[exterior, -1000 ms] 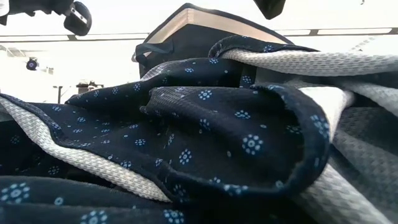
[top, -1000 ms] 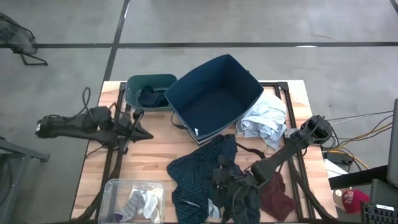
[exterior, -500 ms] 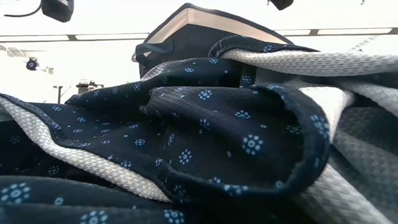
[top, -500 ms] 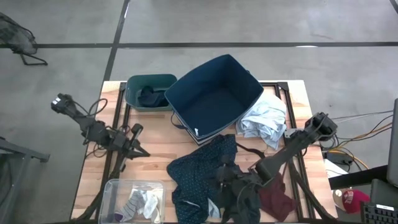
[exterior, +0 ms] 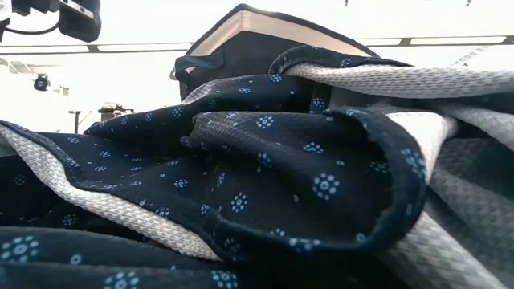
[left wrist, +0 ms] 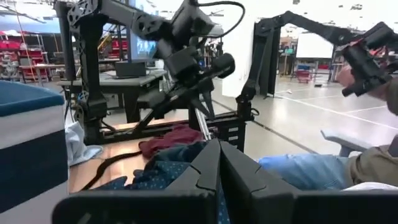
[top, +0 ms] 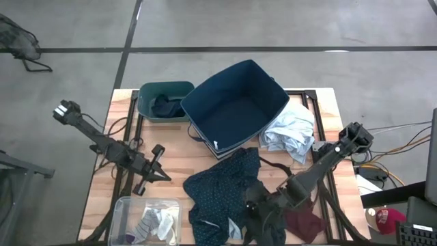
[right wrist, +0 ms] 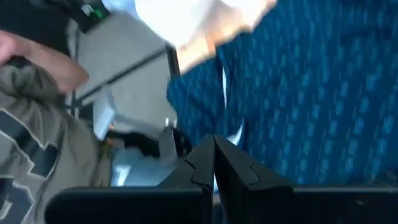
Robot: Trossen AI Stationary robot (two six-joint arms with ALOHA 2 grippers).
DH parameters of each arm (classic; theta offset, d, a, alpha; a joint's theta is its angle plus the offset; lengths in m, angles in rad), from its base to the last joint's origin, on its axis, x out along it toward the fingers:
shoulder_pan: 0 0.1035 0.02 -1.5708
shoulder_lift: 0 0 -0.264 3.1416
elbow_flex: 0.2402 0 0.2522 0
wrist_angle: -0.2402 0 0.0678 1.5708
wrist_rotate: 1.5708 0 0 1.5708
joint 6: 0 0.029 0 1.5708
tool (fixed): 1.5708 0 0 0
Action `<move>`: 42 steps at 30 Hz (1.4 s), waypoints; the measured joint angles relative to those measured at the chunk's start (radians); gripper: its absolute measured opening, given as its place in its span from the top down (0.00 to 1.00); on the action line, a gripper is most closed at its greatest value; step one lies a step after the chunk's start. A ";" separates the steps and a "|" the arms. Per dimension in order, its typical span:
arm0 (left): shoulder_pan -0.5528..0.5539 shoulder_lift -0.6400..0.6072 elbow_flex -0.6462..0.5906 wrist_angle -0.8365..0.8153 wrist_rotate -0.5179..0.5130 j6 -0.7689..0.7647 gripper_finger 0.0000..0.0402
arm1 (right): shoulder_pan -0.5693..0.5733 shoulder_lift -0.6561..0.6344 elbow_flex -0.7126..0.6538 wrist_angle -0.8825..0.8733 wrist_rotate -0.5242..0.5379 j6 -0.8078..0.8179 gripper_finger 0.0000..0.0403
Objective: Pick & Place Cloths
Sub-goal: Put the gray underwear into the green bin
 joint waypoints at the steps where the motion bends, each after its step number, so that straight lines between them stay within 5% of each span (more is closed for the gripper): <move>1: 0.000 0.011 0.000 0.005 0.000 -0.001 0.97 | 0.008 0.007 0.028 -0.057 0.000 0.033 0.98; 9: 0.000 0.081 0.000 0.024 0.000 -0.028 0.97 | 0.076 0.119 0.219 -0.299 0.021 0.145 0.98; 18: 0.000 0.092 0.001 0.043 0.013 -0.040 0.97 | 0.094 0.199 0.251 -0.471 -0.182 0.427 0.93; 26: 0.000 0.111 0.001 0.042 0.026 -0.046 0.97 | 0.095 0.228 0.251 -0.553 -0.281 0.530 0.76; 36: 0.000 0.136 0.001 0.042 0.026 -0.056 0.97 | 0.094 0.370 0.260 -0.548 -0.330 0.394 0.45; 42: 0.000 0.146 0.001 0.053 0.026 -0.057 0.97 | 0.092 0.461 0.261 -0.554 -0.391 0.346 0.37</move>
